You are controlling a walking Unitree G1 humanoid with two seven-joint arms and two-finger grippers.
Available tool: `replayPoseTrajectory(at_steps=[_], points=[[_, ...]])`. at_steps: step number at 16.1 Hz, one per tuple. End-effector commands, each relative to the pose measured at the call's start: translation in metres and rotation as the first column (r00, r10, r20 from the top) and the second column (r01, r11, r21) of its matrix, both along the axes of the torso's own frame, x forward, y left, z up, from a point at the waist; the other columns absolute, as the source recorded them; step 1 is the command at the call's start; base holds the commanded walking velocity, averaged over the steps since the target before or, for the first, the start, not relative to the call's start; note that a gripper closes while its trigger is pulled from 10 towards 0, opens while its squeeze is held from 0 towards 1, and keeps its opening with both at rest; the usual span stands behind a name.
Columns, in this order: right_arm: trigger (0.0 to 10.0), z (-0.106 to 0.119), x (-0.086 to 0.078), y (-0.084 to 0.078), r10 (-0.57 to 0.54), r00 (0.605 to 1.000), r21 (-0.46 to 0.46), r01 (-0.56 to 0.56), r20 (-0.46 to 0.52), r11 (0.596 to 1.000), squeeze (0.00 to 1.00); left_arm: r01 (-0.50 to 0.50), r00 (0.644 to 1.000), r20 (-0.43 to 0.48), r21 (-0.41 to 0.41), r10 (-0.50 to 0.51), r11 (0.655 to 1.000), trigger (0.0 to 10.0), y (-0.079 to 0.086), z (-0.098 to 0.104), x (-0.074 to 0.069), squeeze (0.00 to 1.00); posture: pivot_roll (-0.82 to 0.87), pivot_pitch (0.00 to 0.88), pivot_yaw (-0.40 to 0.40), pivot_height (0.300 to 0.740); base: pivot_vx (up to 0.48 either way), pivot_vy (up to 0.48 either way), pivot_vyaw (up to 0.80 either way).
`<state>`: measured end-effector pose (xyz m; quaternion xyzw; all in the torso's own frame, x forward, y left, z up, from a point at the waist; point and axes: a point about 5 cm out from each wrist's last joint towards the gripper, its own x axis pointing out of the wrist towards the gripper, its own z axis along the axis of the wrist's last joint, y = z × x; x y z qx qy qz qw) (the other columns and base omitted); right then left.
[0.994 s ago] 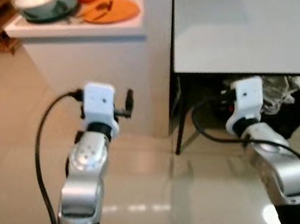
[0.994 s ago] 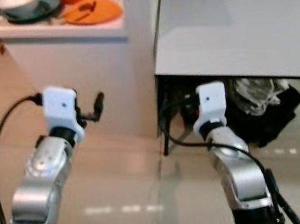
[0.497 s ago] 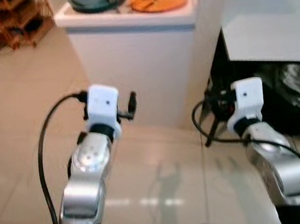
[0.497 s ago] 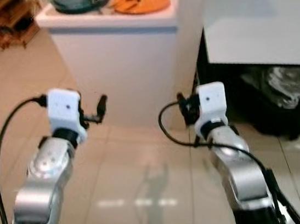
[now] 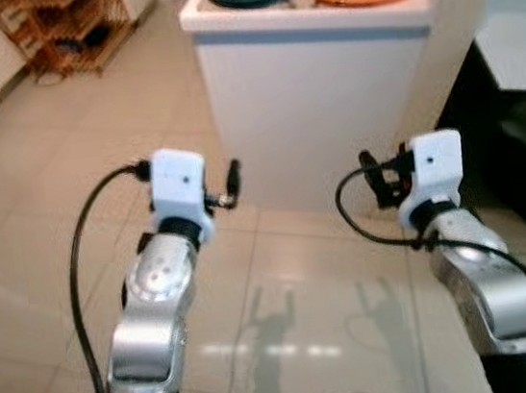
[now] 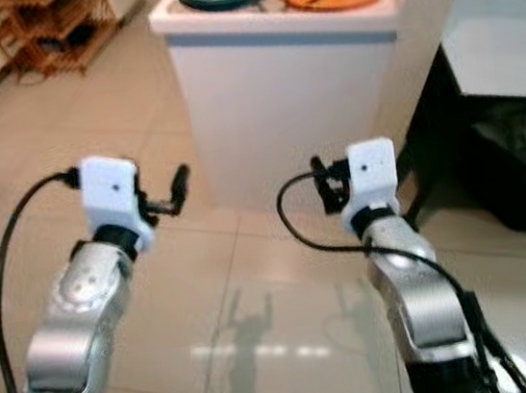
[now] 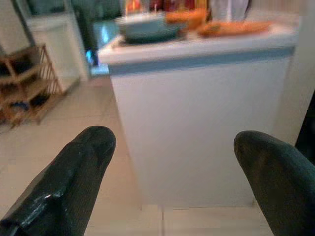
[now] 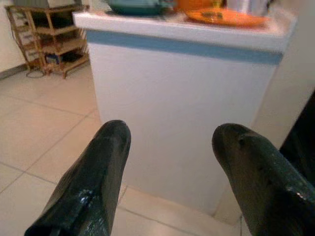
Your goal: Setting the table
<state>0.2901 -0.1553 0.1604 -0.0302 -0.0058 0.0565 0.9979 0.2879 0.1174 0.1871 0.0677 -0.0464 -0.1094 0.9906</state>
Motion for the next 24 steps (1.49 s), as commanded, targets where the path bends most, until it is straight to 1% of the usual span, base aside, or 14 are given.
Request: replayPoseTrajectory(at_steps=[1, 2, 4, 6, 7, 8, 9, 11, 13, 15, 16, 19, 22, 24], points=[[10.0, 0.007, 0.002, 0.005, 0.016, 1.0, 0.013, -0.017, 0.022, 1.0, 0.0, -0.023, 1.0, -0.003, 0.014, 0.023, 1.0, 10.0, 0.006, -0.002, 0.001, 0.0, 0.01, 0.093, 0.003, 0.74, 0.0, 0.0, 0.0], [10.0, 0.008, 0.002, 0.006, 0.021, 0.999, 0.008, -0.021, 0.026, 1.0, 0.0, -0.029, 1.0, -0.001, 0.013, 0.029, 1.0, 10.0, 0.007, -0.003, 0.002, 0.0, 0.01, 0.092, 0.003, 0.74, 0.0, 0.0, 0.0], [10.0, 0.012, 0.006, 0.01, 0.024, 0.999, 0.024, -0.025, 0.045, 0.999, 0.0, -0.026, 0.999, 0.029, 0.047, 0.024, 0.999, 10.0, 0.015, -0.003, 0.0, 0.0, 0.04, 0.066, -0.001, 0.74, 0.0, 0.0, 0.0], [10.0, 0.014, 0.007, 0.017, 0.033, 0.998, 0.058, -0.035, 0.05, 0.998, 0.0, -0.036, 0.999, 0.039, 0.059, 0.034, 0.998, 10.0, 0.022, 0.001, 0.002, 0.0, 0.07, 0.072, -0.018, 0.74, 0.268, 0.0, 0.0], [10.0, 0.009, 0.007, 0.021, 0.044, 0.998, 0.062, -0.046, 0.039, 0.997, 0.0, -0.053, 0.998, 0.042, 0.074, 0.05, 0.996, 10.0, 0.025, 0.002, 0.001, 0.0, 0.08, 0.066, -0.022, 0.74, 0.337, 0.0, 0.0], [10.0, 0.004, 0.006, 0.022, 0.05, 0.998, 0.066, -0.052, 0.024, 0.996, 0.0, -0.066, 0.997, 0.042, 0.087, 0.062, 0.994, 10.0, 0.026, 0.002, 0.0, 0.0, 0.12, 0.065, -0.049, 0.74, 0.337, 0.0, 0.0], [10.0, 0.0, 0.007, 0.024, 0.052, 0.999, 0.075, -0.052, 0.01, 0.996, 0.0, -0.057, 0.997, 0.055, 0.107, 0.051, 0.993, 10.0, 0.027, 0.005, -0.005, 0.0, 0.13, 0.059, -0.061, 0.74, 0.345, 0.0, 0.0], [10.0, 0.001, 0.009, 0.027, 0.06, 0.998, 0.078, -0.06, 0.011, 0.995, 0.0, -0.063, 0.997, 0.055, 0.111, 0.057, 0.992, 10.0, 0.031, 0.004, -0.008, 0.0, 0.12, 0.052, -0.058, 0.74, 0.358, 0.0, 0.0], [10.0, 0.006, 0.012, 0.024, 0.058, 0.998, 0.078, -0.059, 0.022, 0.995, 0.0, -0.054, 0.997, 0.058, 0.108, 0.047, 0.993, 10.0, 0.029, 0.004, -0.005, 0.0, 0.1, 0.057, -0.058, 0.74, 0.386, 0.0, 0.0], [10.0, 0.011, 0.014, 0.017, 0.041, 0.998, 0.077, -0.044, 0.04, 0.996, 0.0, -0.027, 0.998, 0.064, 0.102, 0.021, 0.994, 10.0, 0.02, 0.006, -0.006, 0.0, 0.11, 0.048, -0.055, 0.74, 0.428, 0.0, -0.8], [10.0, 0.012, 0.015, 0.015, 0.036, 0.998, 0.068, -0.039, 0.047, 0.997, 0.0, -0.017, 0.998, 0.065, 0.106, 0.01, 0.994, 10.0, 0.018, 0.006, -0.008, 0.0, 0.1, 0.056, -0.049, 0.74, 0.431, 0.0, -0.8], [10.0, 0.016, 0.017, 0.013, 0.031, 0.998, 0.06, -0.034, 0.061, 0.998, 0.0, -0.018, 0.997, 0.077, 0.116, 0.009, 0.993, 10.0, 0.019, 0.009, -0.004, 0.0, 0.1, 0.054, -0.047, 0.74, 0.435, 0.0, 0.0], [10.0, 0.019, 0.017, 0.009, 0.017, 0.997, 0.057, -0.021, 0.073, 0.998, 0.0, 0.002, 0.995, 0.099, 0.122, -0.014, 0.993, 10.0, 0.013, 0.016, -0.001, 0.0, 0.1, 0.046, -0.042, 0.74, 0.434, 0.0, 0.0], [10.0, 0.019, 0.017, 0.007, 0.004, 0.997, 0.063, -0.009, 0.072, 0.998, 0.0, 0.004, 0.995, 0.101, 0.123, -0.016, 0.992, 10.0, 0.013, 0.015, 0.001, 0.0, 0.09, 0.04, -0.035, 0.74, 0.435, 0.0, 0.0]])
